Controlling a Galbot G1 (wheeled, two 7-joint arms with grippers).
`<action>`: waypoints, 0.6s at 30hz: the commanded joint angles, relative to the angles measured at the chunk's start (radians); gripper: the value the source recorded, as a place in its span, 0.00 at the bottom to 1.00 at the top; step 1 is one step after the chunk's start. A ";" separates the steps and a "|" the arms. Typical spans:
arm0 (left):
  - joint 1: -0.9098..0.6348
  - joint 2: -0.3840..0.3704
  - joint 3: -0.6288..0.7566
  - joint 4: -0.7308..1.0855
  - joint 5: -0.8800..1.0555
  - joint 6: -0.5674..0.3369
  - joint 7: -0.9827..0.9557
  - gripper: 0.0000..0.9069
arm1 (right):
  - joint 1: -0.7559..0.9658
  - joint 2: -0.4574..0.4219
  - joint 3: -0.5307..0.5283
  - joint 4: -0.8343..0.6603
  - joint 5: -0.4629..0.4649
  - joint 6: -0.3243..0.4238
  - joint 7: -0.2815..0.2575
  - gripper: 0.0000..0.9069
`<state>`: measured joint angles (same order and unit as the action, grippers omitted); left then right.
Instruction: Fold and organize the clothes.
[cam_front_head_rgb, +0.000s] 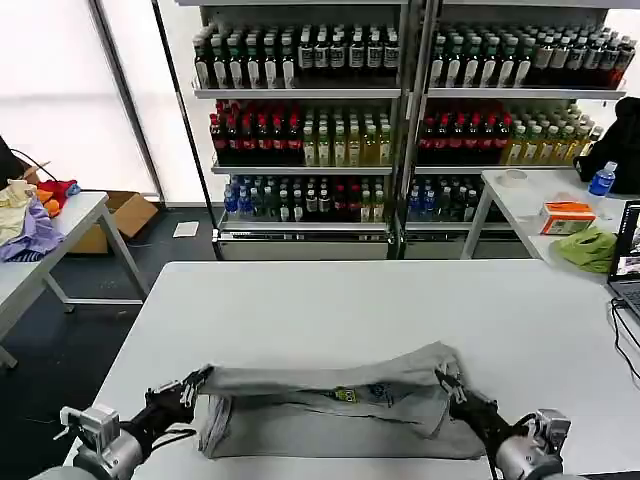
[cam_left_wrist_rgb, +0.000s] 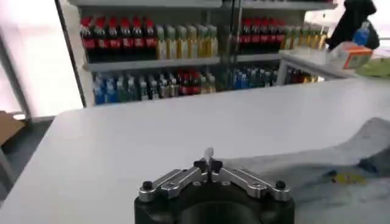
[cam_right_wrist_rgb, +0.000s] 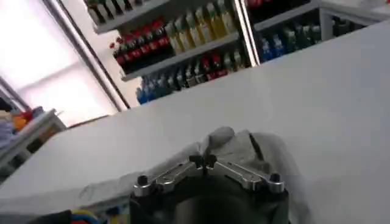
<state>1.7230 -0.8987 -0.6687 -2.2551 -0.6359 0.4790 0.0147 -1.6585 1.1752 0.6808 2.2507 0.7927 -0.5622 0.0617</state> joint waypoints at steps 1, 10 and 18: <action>0.174 -0.045 -0.012 -0.046 0.086 0.040 -0.010 1.00 | -0.044 -0.021 0.048 -0.028 -0.107 0.029 -0.022 1.00; 0.185 -0.043 -0.169 -0.071 0.010 0.073 -0.056 1.00 | 0.001 -0.054 0.220 -0.068 -0.084 0.179 -0.164 1.00; 0.116 -0.205 0.041 -0.070 0.018 -0.055 -0.179 1.00 | -0.027 -0.014 0.253 -0.143 -0.187 0.450 -0.292 1.00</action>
<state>1.8483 -0.9802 -0.7515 -2.3192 -0.6244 0.5003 -0.0790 -1.6742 1.1463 0.8430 2.1786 0.7001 -0.3913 -0.0819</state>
